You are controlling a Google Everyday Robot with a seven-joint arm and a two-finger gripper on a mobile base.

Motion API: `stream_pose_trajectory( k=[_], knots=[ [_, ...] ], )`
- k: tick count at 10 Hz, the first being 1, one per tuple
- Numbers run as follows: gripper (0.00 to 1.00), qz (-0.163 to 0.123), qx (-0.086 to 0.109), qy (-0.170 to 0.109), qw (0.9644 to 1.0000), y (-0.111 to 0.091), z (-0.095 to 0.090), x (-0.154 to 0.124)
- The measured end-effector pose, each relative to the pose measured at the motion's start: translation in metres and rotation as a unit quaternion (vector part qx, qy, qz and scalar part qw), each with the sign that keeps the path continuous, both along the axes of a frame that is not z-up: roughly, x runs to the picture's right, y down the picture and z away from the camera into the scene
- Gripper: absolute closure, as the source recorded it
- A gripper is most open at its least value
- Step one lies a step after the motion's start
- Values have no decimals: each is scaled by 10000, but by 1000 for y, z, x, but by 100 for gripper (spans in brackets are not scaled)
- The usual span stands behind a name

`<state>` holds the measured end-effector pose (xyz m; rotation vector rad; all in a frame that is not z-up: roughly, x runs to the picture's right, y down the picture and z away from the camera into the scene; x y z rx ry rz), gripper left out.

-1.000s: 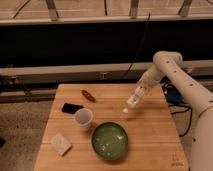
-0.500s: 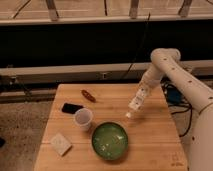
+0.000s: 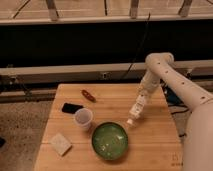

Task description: Stand the bottle upright

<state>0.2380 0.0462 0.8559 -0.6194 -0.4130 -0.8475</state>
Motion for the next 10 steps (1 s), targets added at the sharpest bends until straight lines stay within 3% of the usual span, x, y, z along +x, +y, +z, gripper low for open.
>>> stream_pose_trajectory(
  k=[2,5,8,10],
  knots=[
    [91,37,-20,-13,10000,6,14,-1],
    [58,92,2,83,9999,17,39,2],
    [26,225,264,486,9982,16,56,13],
    [20,266,389,674,9966,14,62,19]
  ],
)
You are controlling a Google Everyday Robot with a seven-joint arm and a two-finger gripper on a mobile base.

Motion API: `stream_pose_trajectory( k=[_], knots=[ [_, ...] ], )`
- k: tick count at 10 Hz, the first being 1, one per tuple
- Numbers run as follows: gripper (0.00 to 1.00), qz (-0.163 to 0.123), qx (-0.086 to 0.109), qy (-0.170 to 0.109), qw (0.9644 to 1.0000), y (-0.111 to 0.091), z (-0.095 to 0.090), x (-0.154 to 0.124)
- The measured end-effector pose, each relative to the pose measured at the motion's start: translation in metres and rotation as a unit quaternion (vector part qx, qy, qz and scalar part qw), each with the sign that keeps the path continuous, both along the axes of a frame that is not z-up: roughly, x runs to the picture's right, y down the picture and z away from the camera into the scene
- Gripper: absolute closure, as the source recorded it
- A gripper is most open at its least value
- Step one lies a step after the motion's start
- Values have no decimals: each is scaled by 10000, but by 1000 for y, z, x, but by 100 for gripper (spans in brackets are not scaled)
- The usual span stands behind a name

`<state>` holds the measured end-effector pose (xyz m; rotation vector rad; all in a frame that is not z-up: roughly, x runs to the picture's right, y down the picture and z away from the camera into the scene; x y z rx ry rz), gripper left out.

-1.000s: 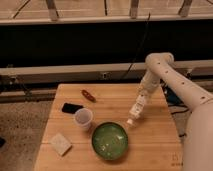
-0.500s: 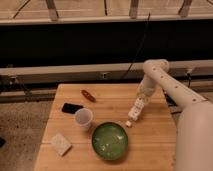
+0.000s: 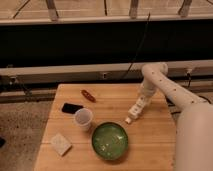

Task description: Stand the bottle upright

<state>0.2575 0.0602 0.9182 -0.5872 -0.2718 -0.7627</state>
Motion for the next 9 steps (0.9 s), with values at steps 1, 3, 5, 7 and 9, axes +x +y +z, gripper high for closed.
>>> stream_pose_trajectory(
  k=[1,3,5,7,9],
  knots=[
    [20,1,82,129,9999,-2,2,5],
    [20,-90,210,284,9993,-5,5,10],
    [20,-302,340,399,9982,-8,3,10],
    [20,-388,359,419,9977,-6,-7,10],
    [20,-493,387,350,9974,-6,-24,0]
  ],
)
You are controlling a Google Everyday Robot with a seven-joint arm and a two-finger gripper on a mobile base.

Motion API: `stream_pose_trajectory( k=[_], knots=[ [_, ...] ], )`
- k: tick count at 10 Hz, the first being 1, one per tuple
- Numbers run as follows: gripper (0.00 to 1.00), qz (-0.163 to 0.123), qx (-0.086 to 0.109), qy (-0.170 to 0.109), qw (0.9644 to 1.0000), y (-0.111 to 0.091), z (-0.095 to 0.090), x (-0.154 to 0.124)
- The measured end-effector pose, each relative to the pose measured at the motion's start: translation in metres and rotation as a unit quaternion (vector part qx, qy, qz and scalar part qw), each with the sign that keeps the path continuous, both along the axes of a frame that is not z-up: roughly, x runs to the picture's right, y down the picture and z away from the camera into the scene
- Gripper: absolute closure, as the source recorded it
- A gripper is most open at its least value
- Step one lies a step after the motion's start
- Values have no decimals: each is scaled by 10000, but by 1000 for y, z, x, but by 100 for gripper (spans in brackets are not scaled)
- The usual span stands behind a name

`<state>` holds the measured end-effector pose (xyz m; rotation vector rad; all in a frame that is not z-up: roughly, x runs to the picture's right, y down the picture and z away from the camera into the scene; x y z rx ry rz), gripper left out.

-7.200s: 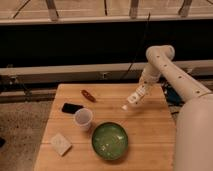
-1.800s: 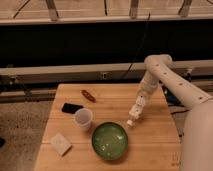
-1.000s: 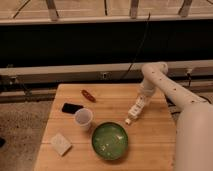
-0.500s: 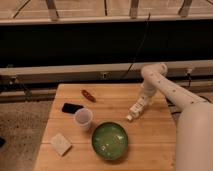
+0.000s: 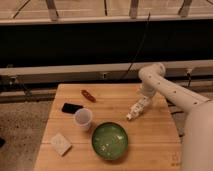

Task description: Stand the bottle upright

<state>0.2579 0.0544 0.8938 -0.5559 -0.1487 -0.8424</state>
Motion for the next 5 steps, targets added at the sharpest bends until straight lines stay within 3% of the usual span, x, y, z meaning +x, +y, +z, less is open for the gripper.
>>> stream_pose_trajectory(
  k=[3,5],
  knots=[
    [20,-110,-149,-115,9998,11,-34,-19],
    [20,-56,-328,-297,9990,18,-43,-36]
  ],
)
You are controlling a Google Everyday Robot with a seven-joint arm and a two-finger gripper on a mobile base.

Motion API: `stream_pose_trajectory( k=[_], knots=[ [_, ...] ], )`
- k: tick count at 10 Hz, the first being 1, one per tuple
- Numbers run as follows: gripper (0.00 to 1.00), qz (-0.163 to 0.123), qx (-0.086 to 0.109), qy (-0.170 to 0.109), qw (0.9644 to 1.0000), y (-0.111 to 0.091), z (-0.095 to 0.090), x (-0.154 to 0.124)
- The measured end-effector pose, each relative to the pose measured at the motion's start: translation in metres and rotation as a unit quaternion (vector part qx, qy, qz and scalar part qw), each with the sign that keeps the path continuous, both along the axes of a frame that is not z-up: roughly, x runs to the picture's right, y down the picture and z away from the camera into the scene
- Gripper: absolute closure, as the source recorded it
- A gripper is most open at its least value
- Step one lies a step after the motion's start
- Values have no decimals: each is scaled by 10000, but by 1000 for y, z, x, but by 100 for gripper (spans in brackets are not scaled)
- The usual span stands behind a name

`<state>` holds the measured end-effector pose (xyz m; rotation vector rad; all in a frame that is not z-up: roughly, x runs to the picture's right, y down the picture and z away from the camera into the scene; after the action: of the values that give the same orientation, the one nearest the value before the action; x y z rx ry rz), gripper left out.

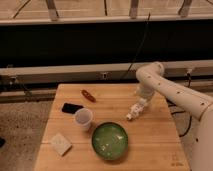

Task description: Stand the bottle upright

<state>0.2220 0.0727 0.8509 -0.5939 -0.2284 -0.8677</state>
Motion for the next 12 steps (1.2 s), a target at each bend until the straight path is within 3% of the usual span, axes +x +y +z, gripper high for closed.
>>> stream_pose_trajectory(
  k=[4,7,8,12],
  knots=[
    [20,114,-344,-331,9988,20,-8,-28],
    [20,156,-409,-372,9983,26,-13,-35],
    [20,167,-419,-360,9983,28,-8,-34],
    [20,184,-348,-256,9989,44,49,-28]
  ],
)
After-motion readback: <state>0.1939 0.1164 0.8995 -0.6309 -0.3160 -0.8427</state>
